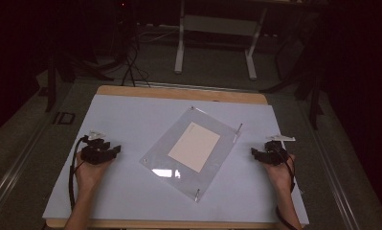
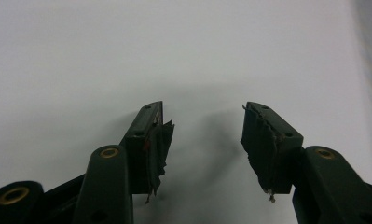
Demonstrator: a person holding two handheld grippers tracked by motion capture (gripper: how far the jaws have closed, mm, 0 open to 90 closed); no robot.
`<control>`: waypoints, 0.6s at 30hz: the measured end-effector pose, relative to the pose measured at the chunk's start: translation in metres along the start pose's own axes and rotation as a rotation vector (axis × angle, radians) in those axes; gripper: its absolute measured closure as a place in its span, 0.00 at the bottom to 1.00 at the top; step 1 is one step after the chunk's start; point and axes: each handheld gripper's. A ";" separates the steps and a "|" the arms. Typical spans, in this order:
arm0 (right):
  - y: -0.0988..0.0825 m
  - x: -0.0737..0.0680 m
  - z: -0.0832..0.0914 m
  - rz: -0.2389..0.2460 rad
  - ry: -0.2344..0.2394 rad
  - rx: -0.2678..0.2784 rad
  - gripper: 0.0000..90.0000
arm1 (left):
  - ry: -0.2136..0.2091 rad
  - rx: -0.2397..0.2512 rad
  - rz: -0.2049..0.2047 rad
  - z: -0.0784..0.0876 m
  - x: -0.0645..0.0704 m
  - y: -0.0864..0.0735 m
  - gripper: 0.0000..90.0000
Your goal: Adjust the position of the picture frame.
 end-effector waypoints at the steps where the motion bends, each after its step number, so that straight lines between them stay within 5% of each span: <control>1: 0.000 0.000 0.000 0.000 0.000 0.000 0.39 | 0.000 0.000 0.000 0.000 0.000 0.000 0.55; 2: -0.002 0.001 0.003 0.002 -0.002 0.021 0.49 | -0.013 0.002 -0.010 0.002 0.002 0.000 0.57; 7: -0.003 0.002 0.005 -0.002 -0.007 0.038 0.61 | -0.079 0.032 -0.048 0.009 0.012 0.001 0.61; 13: 0.005 0.000 0.007 0.015 0.037 0.070 0.67 | -0.173 0.030 -0.123 0.013 0.021 0.000 0.63; 18: 0.015 -0.003 0.002 0.033 0.078 0.079 0.72 | -0.211 0.015 -0.154 0.016 0.029 -0.001 0.63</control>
Point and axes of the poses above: each handheld gripper's, and its own axes: z roughly backward along the jaws, y roughly out of its top, x roughly to its right, and after that the axes turned 8 degrees about x, right-handed
